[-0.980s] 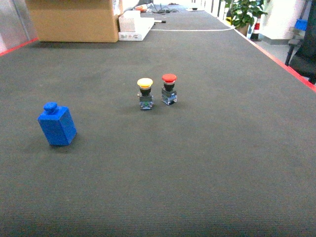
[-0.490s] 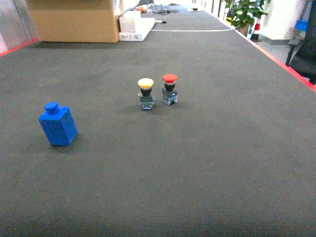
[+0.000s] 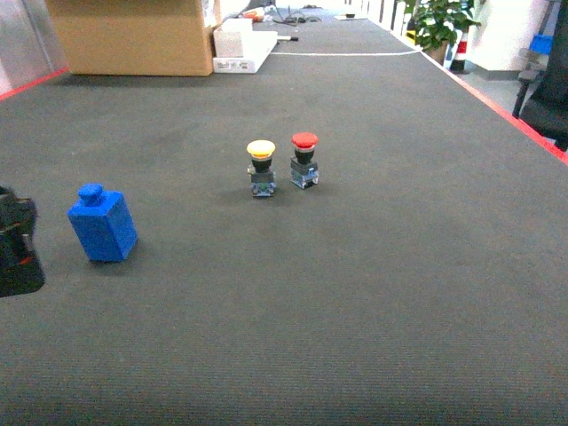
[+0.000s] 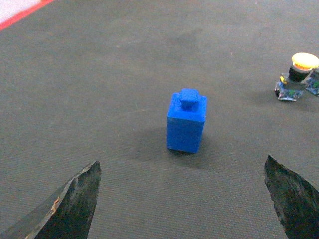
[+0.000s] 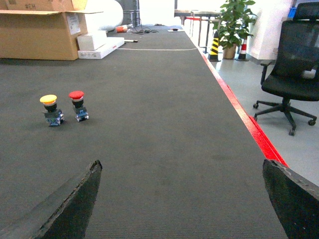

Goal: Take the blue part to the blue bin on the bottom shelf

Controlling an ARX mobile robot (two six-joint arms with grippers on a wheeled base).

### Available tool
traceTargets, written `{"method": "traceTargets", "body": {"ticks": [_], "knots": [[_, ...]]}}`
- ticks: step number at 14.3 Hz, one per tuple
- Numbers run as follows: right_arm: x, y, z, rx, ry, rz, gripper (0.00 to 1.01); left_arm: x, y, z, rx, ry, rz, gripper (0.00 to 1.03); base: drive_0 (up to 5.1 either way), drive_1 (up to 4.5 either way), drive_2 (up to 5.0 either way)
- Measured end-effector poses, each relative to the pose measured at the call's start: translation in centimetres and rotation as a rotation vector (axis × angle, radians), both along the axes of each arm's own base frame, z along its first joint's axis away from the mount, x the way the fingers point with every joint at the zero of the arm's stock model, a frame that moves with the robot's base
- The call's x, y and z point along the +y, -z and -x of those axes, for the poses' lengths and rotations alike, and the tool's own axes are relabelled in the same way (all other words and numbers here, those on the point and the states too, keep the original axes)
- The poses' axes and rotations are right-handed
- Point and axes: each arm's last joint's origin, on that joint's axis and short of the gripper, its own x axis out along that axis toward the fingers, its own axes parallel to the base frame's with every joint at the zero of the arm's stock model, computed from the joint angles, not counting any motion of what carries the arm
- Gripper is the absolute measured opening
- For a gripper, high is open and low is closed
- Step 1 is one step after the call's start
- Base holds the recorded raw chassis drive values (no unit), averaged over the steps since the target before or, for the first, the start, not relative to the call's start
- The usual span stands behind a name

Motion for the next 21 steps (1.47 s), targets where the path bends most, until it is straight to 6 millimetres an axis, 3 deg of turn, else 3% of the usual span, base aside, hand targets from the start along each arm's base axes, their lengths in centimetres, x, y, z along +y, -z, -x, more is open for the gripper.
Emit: {"method": "traceTargets", "body": {"ticks": [1, 9, 15, 19, 20, 21], "knots": [[0.0, 0.0, 0.0, 0.000, 0.000, 0.000, 0.98, 0.0, 1.1, -2.1, 0.061, 0.006, -0.001, 0.98, 0.0, 0.00, 0.0], [0.0, 0.0, 0.0, 0.000, 0.000, 0.000, 0.98, -0.1, 3.9, -10.4, 0.131, 0.052, 0.041, 0.98, 0.0, 0.00, 0.0], [0.0, 0.0, 0.0, 0.000, 0.000, 0.000, 0.98, 0.1, 6.5, -14.6, 0.171, 0.039, 0.053, 0.98, 0.0, 0.00, 0.0], [0.0, 0.0, 0.0, 0.000, 0.000, 0.000, 0.98, 0.1, 7.0, -15.2, 0.186, 0.053, 0.063, 0.98, 0.0, 0.00, 0.0], [0.0, 0.0, 0.0, 0.000, 0.000, 0.000, 0.98, 0.2, 7.1, -15.2, 0.188, 0.060, 0.066, 0.95, 0.0, 0.00, 0.0], [0.0, 0.0, 0.0, 0.000, 0.000, 0.000, 0.98, 0.2, 7.1, -15.2, 0.190, 0.064, 0.068, 0.84, 0.0, 0.00, 0.0]]}}
